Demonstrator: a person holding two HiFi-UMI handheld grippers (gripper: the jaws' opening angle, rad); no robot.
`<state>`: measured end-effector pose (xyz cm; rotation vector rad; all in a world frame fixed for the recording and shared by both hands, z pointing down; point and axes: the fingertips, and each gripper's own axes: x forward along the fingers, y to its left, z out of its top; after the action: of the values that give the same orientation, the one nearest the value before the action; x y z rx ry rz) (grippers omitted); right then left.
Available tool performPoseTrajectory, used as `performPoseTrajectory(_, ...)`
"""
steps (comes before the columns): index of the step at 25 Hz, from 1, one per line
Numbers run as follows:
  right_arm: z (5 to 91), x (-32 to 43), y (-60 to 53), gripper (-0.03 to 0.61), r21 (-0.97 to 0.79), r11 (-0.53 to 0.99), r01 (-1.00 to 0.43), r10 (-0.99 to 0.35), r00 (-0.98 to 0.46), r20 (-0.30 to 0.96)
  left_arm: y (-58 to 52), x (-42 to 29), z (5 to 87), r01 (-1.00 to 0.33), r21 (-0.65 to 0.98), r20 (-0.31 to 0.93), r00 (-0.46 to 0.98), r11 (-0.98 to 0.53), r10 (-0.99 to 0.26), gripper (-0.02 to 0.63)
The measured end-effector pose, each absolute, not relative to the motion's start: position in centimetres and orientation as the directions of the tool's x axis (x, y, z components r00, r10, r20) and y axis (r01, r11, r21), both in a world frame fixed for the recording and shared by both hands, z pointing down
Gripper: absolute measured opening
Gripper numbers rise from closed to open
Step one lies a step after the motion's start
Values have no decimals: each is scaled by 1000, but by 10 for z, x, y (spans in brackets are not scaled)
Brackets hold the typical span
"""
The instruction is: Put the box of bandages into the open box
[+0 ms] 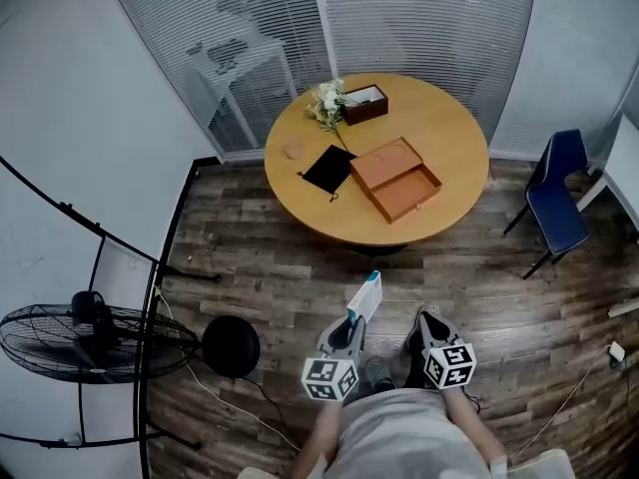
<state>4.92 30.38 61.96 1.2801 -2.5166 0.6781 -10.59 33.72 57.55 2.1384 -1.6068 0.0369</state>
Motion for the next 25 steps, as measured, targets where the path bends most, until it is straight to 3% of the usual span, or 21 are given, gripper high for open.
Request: performPoseTrajectory(25, 612, 83, 160, -2, -375, 443, -814, -735, -569, 368, 187, -75, 582, -898, 334, 383, 406, -285, -830, 69)
